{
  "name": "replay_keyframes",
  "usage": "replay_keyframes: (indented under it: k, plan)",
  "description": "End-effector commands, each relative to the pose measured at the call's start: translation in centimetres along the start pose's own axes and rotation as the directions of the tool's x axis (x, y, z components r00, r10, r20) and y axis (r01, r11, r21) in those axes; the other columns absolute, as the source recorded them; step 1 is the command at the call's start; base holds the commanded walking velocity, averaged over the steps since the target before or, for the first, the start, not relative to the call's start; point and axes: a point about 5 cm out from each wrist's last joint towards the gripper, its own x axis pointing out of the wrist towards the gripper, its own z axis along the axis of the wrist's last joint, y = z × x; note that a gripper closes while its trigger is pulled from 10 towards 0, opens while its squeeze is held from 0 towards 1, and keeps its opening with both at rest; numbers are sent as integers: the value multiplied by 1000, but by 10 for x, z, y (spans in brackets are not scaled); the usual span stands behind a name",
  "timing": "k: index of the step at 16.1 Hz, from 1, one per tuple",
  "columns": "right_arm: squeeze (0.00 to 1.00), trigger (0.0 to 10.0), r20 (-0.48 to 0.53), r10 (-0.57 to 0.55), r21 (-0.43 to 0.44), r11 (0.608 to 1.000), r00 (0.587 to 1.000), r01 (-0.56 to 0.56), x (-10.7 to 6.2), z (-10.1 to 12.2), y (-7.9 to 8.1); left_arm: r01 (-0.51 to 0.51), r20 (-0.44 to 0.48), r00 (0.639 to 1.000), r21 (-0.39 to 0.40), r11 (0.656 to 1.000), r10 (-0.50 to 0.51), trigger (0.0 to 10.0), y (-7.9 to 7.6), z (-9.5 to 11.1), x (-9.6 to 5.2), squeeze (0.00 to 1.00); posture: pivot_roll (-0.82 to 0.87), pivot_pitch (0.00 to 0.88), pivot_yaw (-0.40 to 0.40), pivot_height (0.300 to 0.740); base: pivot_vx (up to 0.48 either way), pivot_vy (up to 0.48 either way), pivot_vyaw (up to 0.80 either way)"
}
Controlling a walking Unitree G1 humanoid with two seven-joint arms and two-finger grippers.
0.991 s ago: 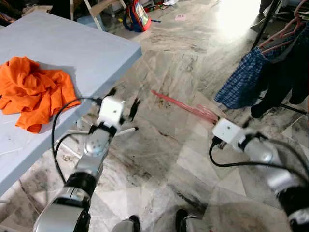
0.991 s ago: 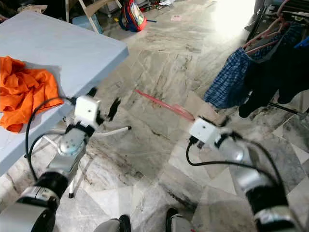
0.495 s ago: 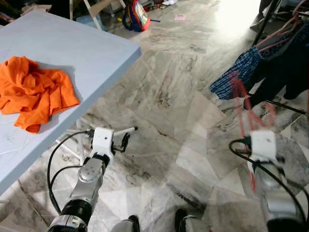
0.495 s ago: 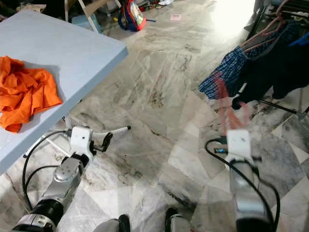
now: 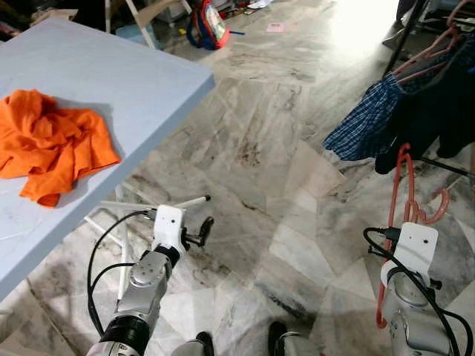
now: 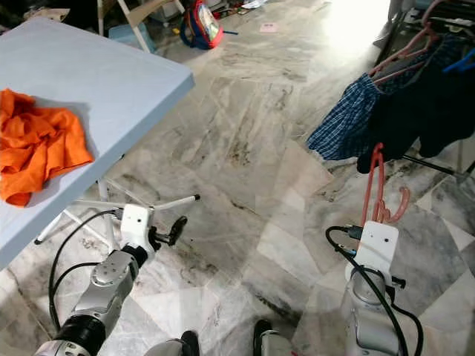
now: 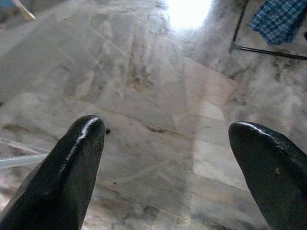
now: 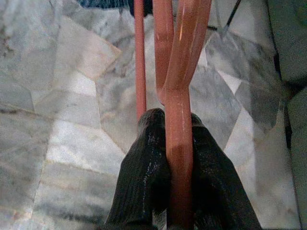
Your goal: Hang hanger
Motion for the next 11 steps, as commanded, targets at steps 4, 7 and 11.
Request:
replay_keyframes:
  k: [4, 7, 11]
  plan:
    - [0, 10000, -27, -19, 9, 1000, 999, 19, -3, -1, -3, 52, -34, 998, -24, 998, -53, 10000, -6, -8, -5, 0, -56, 243, 59, 740, 0, 0, -709]
    - [0, 10000, -31, -16, 3, 1000, 999, 16, -3, 1, -3, 76, -42, 996, -40, 996, -78, 10000, -11, -8, -4, 0, -59, 236, 53, 740, 0, 0, -690]
    - [0, 10000, -37, 2, -8, 1000, 999, -3, -3, 0, 1, 75, -47, 996, -57, 996, -77, 10000, -14, -11, -4, 0, -58, 216, 40, 740, 0, 0, -127]
